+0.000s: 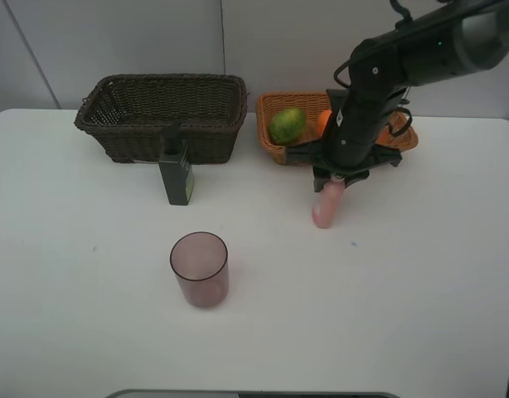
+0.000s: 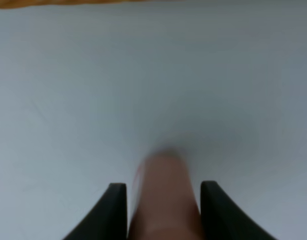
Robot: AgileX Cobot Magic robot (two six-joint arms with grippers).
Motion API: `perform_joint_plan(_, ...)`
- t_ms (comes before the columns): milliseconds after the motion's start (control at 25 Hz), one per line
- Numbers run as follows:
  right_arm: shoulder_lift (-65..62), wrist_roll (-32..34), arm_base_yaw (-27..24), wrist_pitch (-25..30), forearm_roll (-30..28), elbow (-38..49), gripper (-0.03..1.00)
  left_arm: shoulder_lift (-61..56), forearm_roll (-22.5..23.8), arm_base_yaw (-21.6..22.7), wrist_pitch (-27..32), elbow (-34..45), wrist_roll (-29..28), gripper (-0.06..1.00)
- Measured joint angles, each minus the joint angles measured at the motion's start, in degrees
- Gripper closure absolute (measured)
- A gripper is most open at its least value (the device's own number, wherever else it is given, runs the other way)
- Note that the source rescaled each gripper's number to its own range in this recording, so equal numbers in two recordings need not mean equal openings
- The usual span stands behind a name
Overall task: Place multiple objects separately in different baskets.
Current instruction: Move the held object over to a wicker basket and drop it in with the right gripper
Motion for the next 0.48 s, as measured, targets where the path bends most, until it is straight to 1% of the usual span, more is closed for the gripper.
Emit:
perform_joint_plan(200, -3.4, -3.0, 1.2, 1.7, -0.1, -0.1, 0.96, 0.0, 0.0, 0.0, 0.0, 0.0, 0.0, -0.06)
perform_joint_plan(480, -4.3, -8.5, 5.8, 9.3, -0.5, -6.2, 0.97, 0.0, 0.0, 0.0, 0.0, 0.0, 0.0, -0.06)
